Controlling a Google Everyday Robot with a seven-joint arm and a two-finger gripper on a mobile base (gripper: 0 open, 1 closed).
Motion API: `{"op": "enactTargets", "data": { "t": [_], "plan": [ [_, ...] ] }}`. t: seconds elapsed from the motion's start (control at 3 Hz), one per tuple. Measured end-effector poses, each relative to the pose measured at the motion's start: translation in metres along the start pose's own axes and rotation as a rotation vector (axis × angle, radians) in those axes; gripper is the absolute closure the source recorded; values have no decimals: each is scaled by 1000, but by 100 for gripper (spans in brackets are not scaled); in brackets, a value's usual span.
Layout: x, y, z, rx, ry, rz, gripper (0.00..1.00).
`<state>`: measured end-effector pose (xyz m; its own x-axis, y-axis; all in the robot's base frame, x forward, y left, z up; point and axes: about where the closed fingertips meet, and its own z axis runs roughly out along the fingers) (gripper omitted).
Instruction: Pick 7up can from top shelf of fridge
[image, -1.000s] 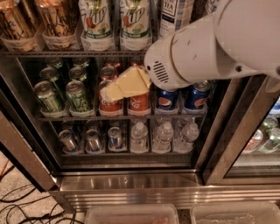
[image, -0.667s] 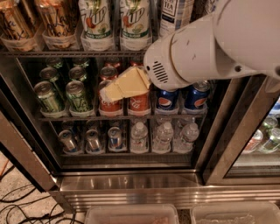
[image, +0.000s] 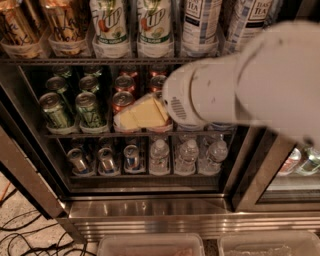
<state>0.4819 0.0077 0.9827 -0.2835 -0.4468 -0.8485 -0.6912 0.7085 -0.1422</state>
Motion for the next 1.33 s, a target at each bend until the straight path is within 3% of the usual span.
{"op": "enactTargets", "data": {
  "t": [0.33, 0.67, 1.0, 1.33],
  "plan": [
    [39, 10, 21, 28, -38, 24, 0],
    [35, 13, 44, 59, -141, 53, 0],
    [12, -28, 47, 166, -288, 122, 0],
    [20, -48, 46, 223, -320, 148, 0]
  ]
}}
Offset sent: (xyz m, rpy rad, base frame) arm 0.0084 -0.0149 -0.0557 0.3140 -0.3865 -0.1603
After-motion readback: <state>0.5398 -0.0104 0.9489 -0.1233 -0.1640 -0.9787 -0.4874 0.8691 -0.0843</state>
